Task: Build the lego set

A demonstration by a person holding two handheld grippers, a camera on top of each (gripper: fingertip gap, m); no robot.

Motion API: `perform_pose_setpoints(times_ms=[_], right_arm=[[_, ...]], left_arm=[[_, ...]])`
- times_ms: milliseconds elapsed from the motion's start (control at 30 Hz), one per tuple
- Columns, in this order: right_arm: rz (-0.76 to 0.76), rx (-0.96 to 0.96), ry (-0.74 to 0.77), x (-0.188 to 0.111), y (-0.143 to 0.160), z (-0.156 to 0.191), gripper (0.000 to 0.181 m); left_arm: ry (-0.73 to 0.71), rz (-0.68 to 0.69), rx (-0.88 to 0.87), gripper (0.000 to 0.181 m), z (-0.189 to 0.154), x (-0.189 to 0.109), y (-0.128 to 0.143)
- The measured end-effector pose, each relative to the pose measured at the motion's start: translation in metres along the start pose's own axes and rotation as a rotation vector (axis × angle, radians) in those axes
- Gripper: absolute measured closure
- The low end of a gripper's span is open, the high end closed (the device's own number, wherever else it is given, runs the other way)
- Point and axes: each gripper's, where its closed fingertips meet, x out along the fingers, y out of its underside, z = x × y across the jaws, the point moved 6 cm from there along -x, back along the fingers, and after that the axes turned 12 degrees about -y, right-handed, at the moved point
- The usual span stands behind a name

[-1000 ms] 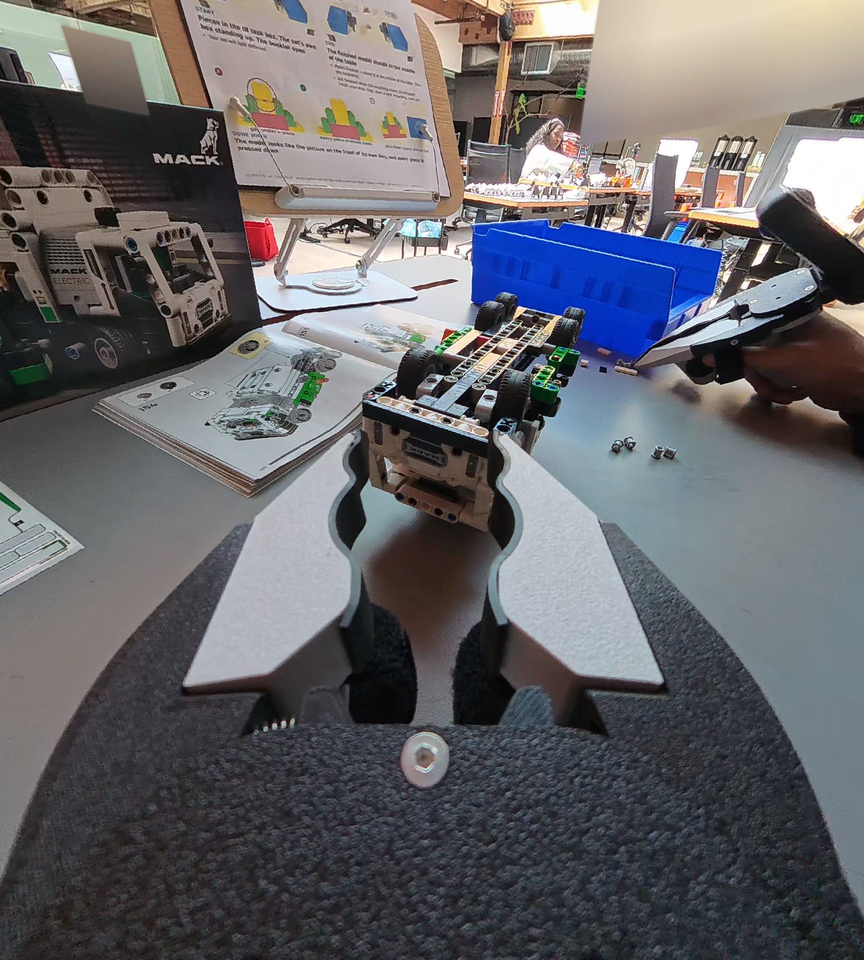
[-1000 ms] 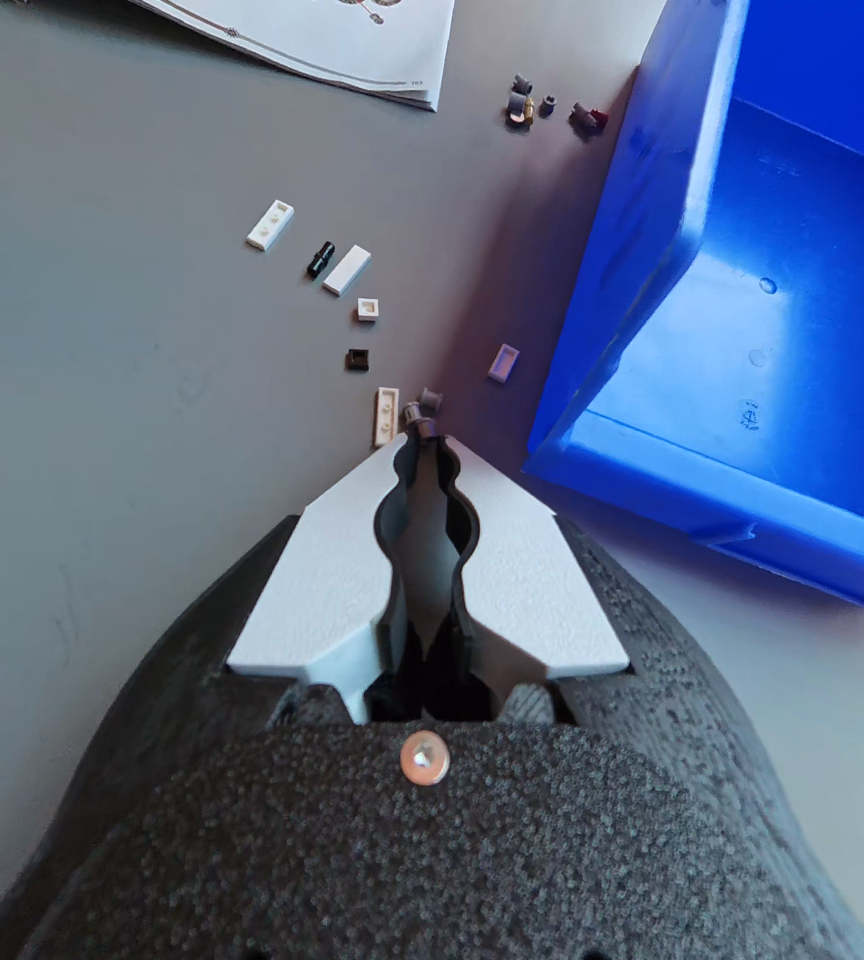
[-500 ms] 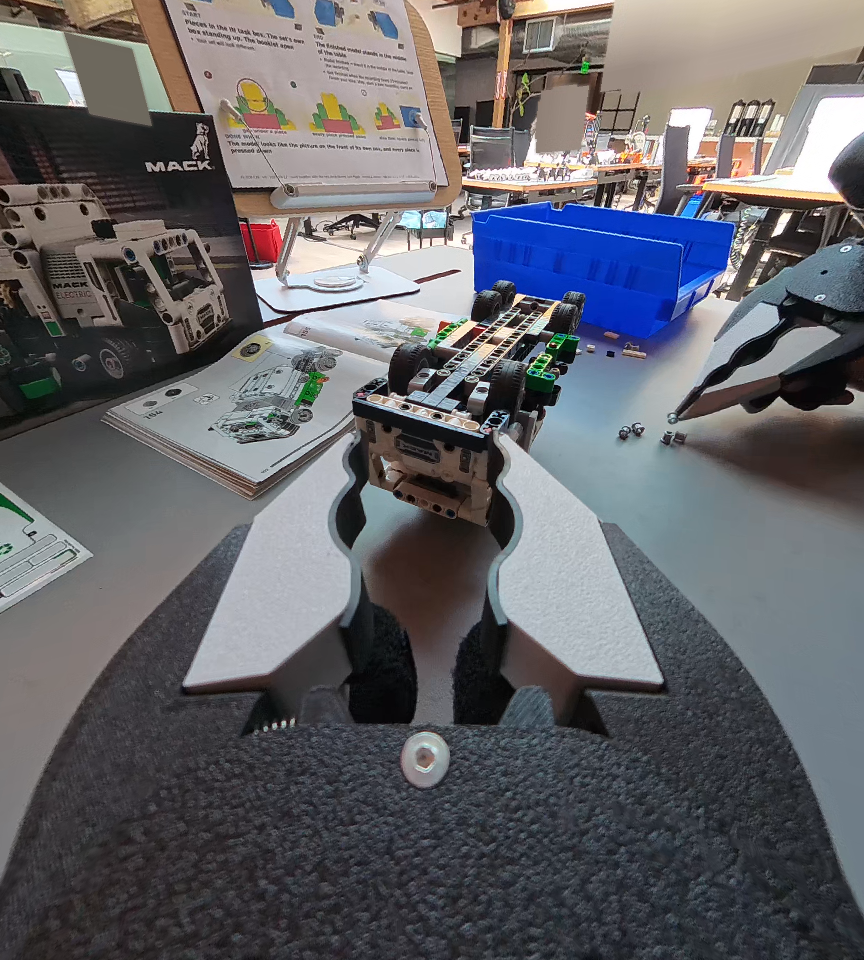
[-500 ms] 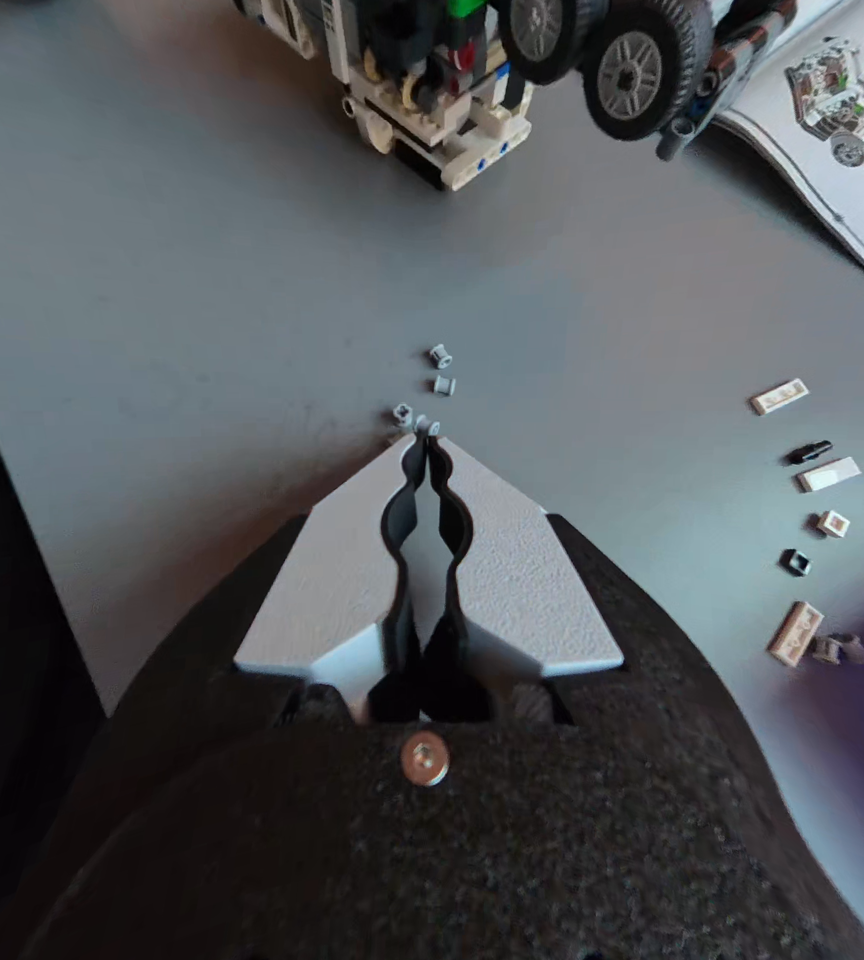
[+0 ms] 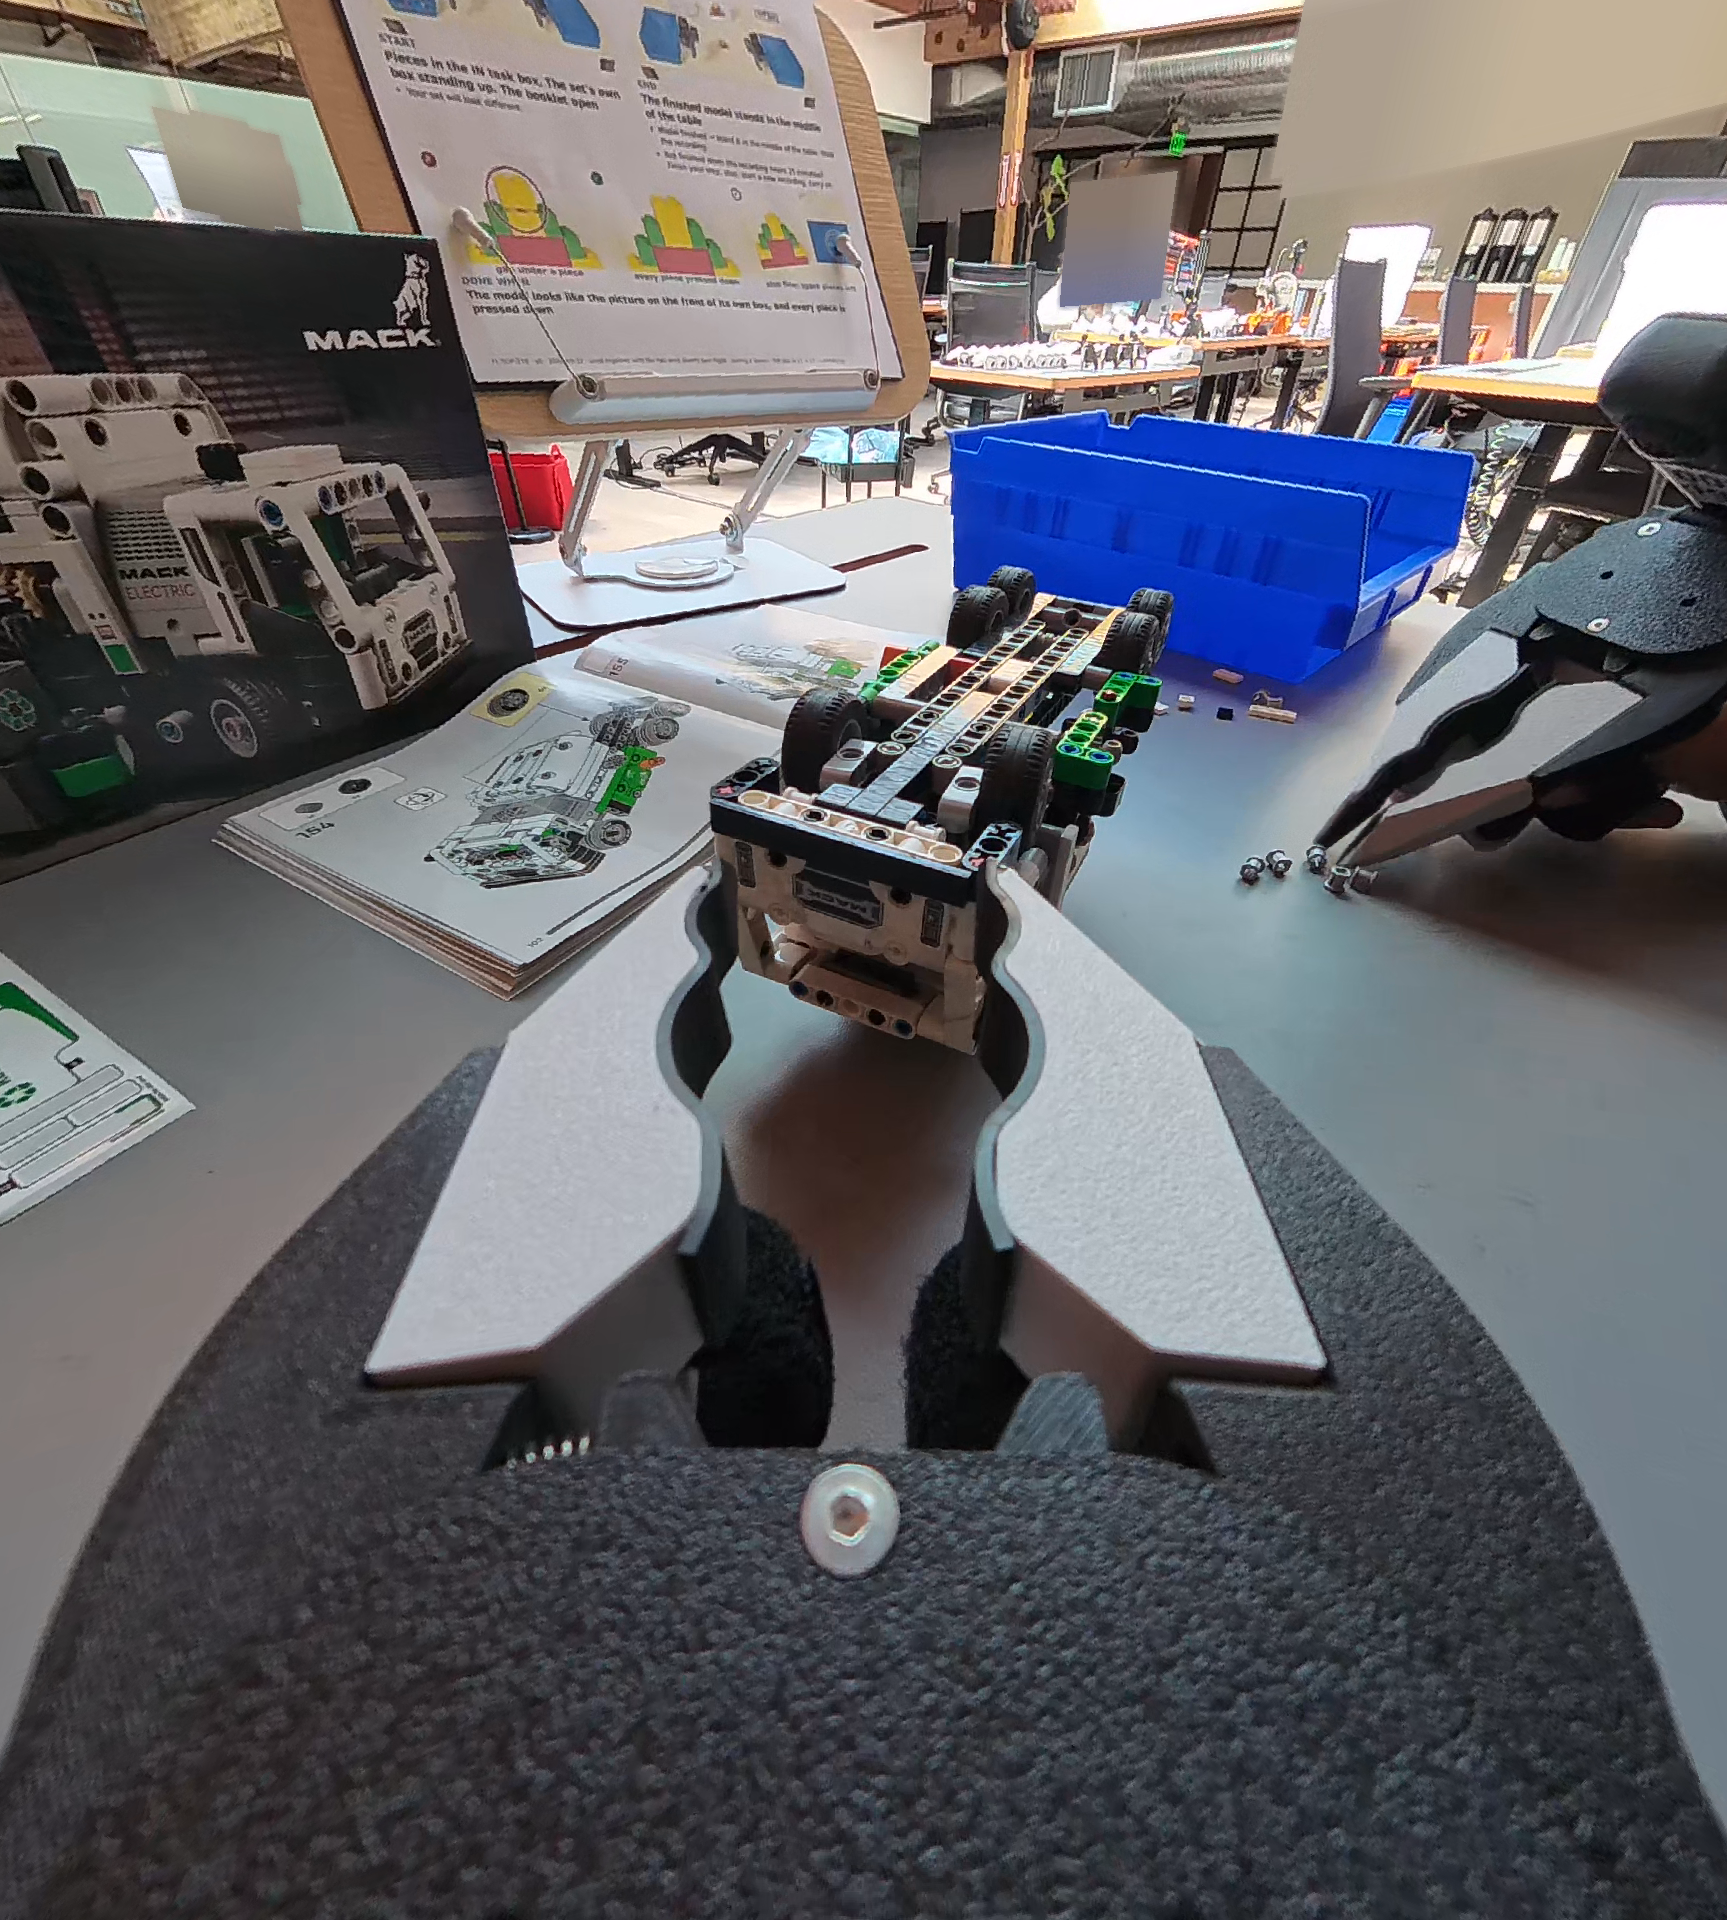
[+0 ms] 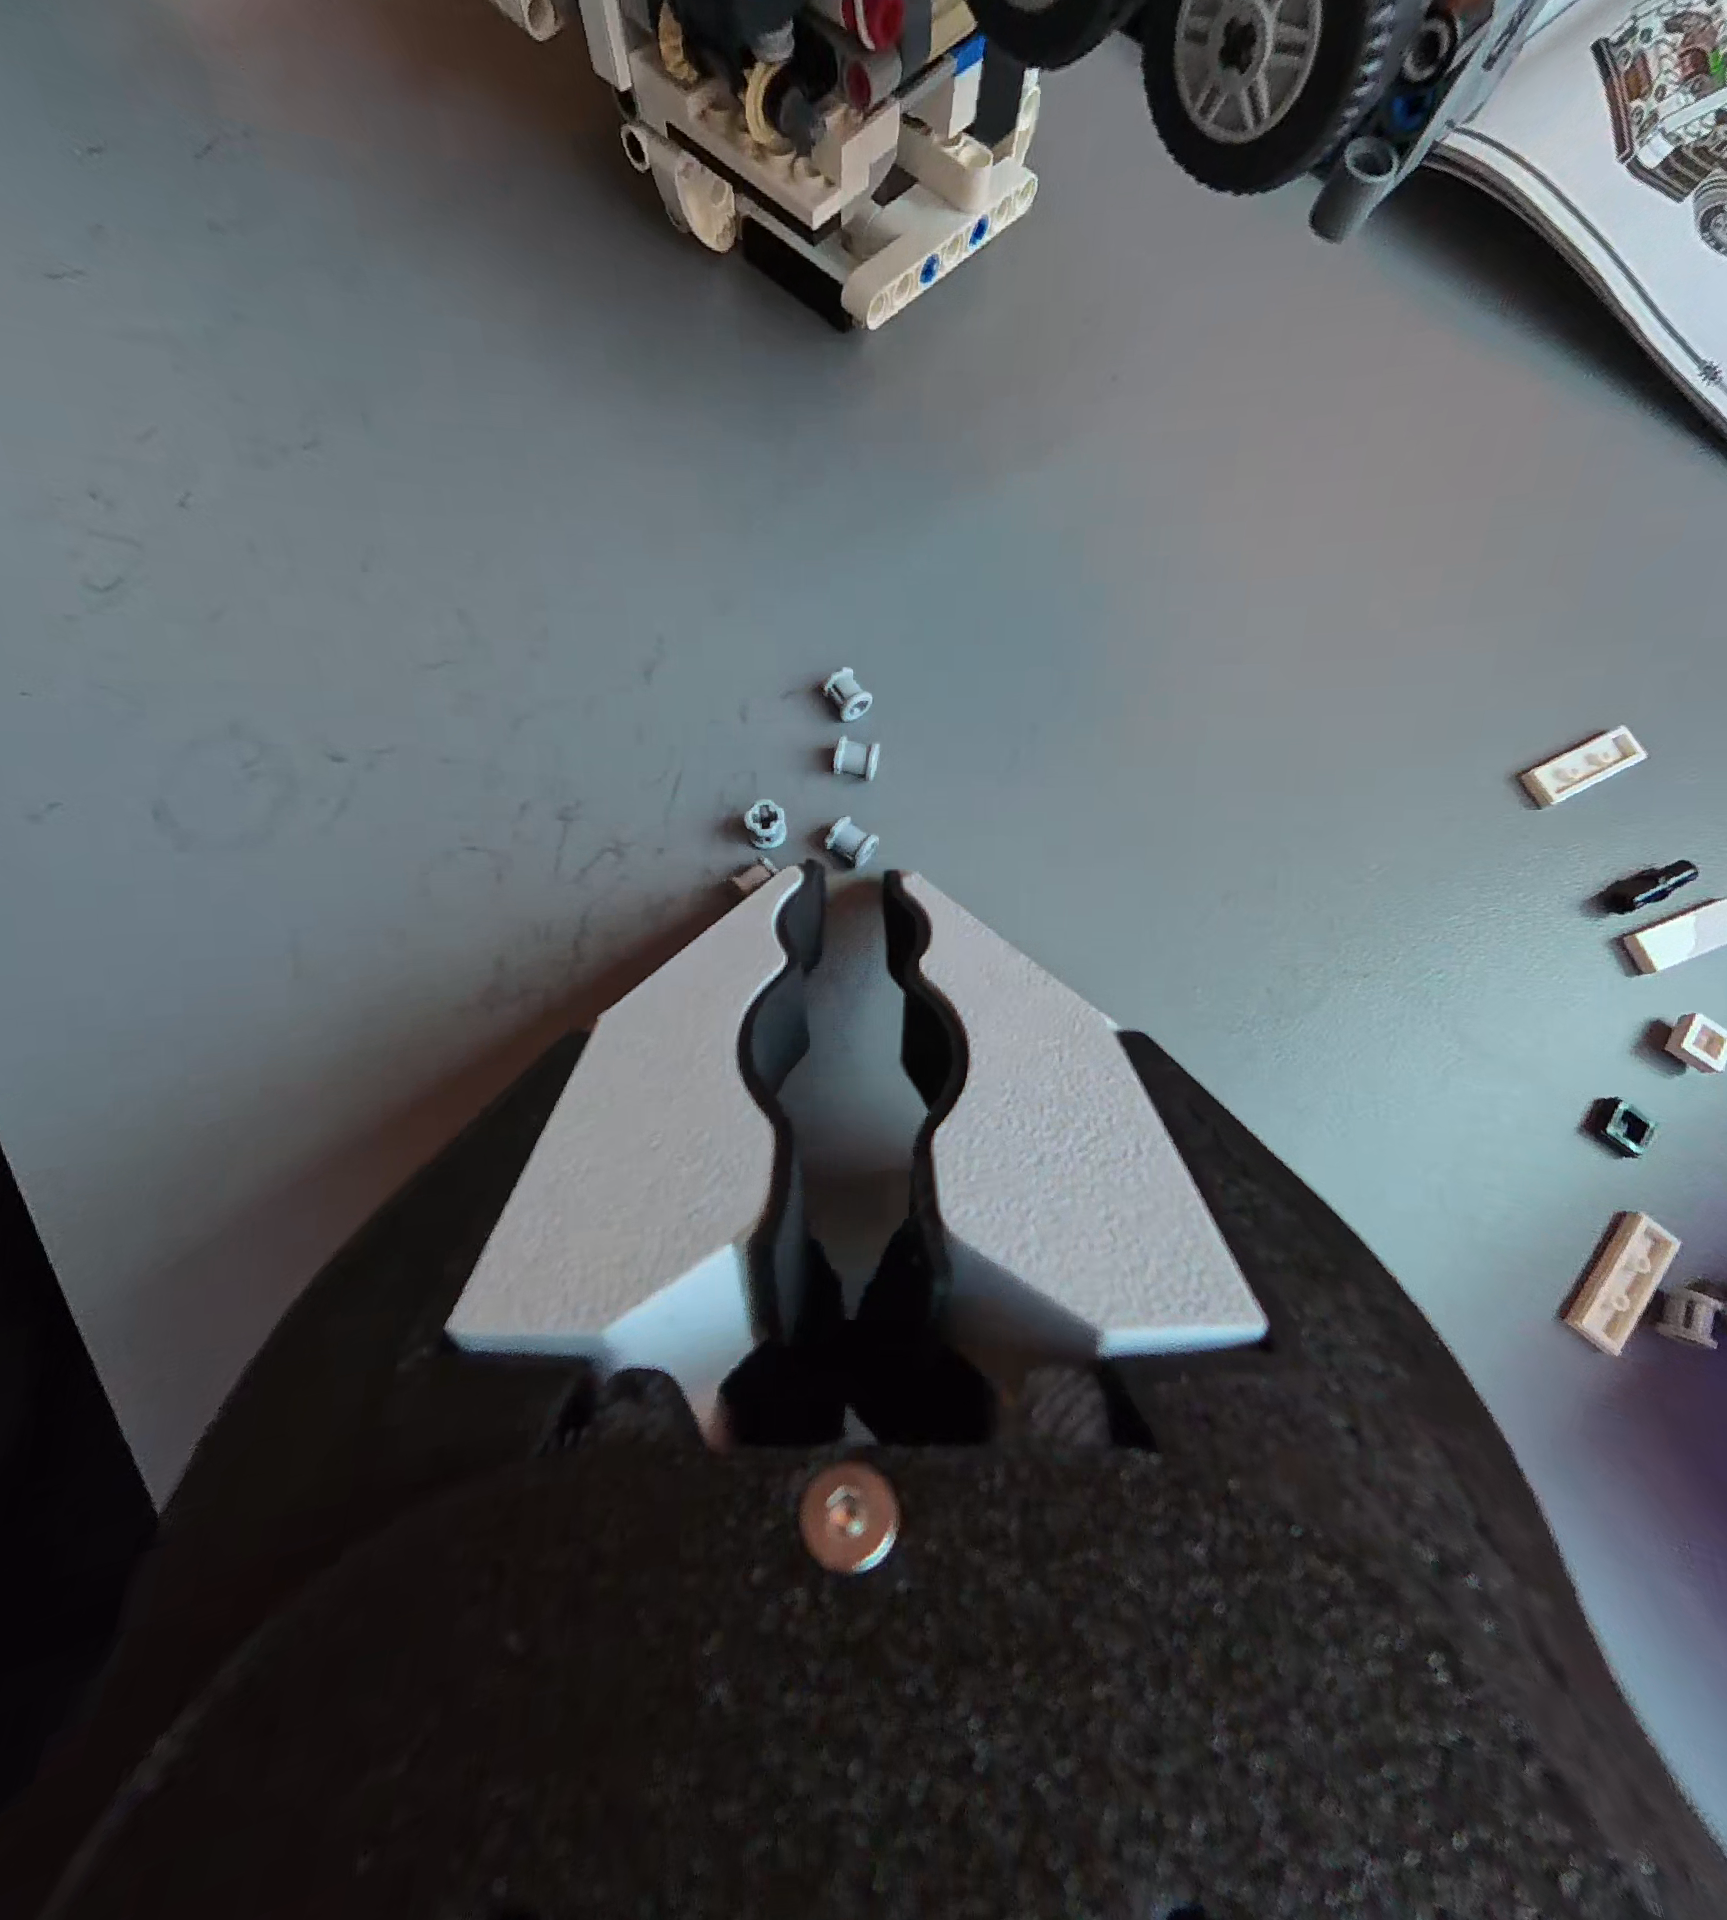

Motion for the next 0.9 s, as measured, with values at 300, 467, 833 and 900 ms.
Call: perform_pose_setpoints(times_ms=[300, 467, 833, 900], right_arm=[[-0.186, 0.308, 0.554, -0.075, 0.037, -0.079, 0.160], [-0.192, 0.495, 0.531, -0.079, 0.048, -0.101, 0.158], [-0.118, 0.473, 0.518, -0.070, 0.048, -0.103, 0.176], [-0.123, 0.459, 0.535, -0.071, 0.047, -0.102, 0.176]], left_arm=[[0.009, 0.012, -0.021, 0.138, 0.002, 0.001, 0.000], [0.013, 0.014, -0.042, 0.138, 0.004, 0.001, 0.000], [0.022, 0.012, -0.082, 0.138, 0.007, 0.001, -0.001], [0.023, 0.012, -0.083, 0.138, 0.007, 0.001, 0.000]])
